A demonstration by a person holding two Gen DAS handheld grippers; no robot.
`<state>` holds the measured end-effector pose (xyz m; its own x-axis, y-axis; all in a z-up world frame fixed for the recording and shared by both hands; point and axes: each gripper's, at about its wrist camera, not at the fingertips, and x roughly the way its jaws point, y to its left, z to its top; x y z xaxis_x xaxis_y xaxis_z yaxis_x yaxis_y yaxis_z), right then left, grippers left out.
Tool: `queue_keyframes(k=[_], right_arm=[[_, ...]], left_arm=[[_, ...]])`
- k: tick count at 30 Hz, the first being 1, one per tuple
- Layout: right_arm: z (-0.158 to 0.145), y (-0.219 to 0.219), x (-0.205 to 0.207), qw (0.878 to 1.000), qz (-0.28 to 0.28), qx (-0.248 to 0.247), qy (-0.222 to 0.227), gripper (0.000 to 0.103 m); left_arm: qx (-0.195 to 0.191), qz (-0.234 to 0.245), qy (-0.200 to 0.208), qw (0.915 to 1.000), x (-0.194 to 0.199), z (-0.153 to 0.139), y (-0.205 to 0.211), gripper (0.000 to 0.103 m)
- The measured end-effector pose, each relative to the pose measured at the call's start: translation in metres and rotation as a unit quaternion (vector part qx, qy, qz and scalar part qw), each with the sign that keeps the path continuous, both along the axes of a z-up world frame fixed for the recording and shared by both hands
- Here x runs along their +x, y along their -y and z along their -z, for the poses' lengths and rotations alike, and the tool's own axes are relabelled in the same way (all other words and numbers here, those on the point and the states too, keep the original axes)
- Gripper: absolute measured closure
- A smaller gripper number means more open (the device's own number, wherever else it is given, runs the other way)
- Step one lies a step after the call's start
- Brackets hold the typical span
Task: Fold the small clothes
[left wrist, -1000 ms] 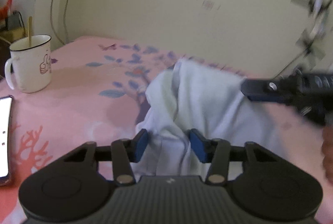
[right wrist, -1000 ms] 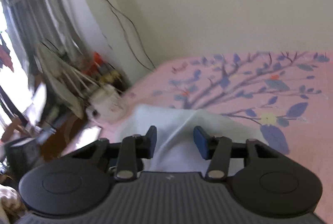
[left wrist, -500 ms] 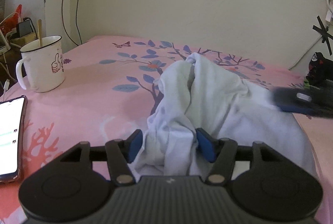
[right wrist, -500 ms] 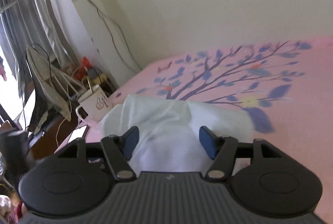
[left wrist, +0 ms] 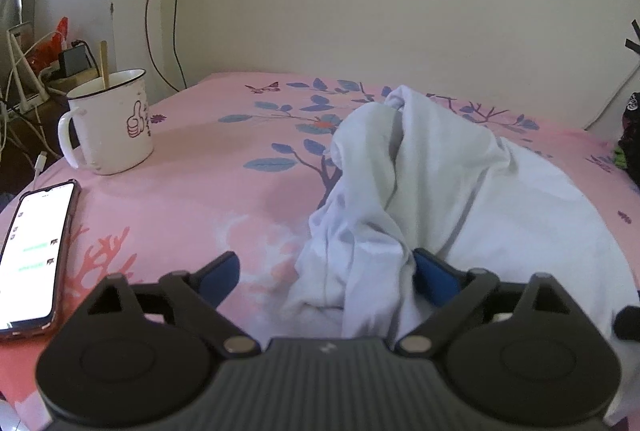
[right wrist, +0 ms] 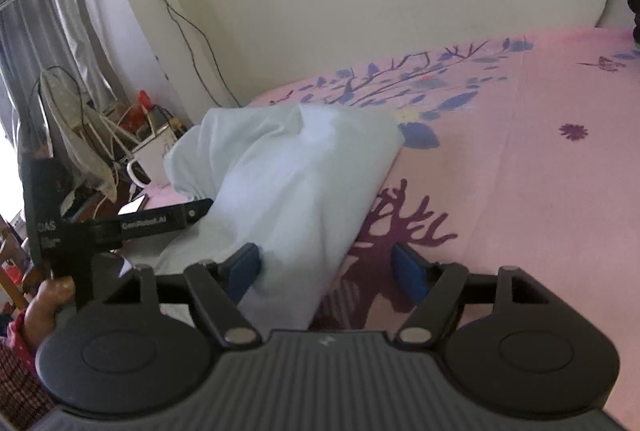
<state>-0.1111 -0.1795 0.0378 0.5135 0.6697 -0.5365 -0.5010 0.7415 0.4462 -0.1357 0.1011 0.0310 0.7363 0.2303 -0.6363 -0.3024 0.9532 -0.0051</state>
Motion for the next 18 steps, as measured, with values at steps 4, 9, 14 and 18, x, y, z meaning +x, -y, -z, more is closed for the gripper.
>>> queue_keyframes(k=[4,9,14,18], right_arm=[[0.002,-0.001,-0.006,1.000,-0.012,0.008,0.013,0.020],[0.003,-0.002,-0.008,1.000,-0.020,0.019,0.014,0.013],[0.005,0.005,-0.004,0.999,-0.018,0.044,0.002,0.013],[0.007,0.011,-0.001,0.998,-0.017,0.066,-0.008,0.013]], left_arm=[[-0.001,-0.009,-0.003,1.0000,0.001,0.002,-0.002,0.000],[0.015,-0.008,-0.002,0.9998,0.001,0.002,0.000,0.000],[0.019,-0.007,-0.003,0.9998,0.001,0.002,0.002,0.000],[0.006,-0.007,-0.004,1.0000,0.001,0.003,-0.002,0.000]])
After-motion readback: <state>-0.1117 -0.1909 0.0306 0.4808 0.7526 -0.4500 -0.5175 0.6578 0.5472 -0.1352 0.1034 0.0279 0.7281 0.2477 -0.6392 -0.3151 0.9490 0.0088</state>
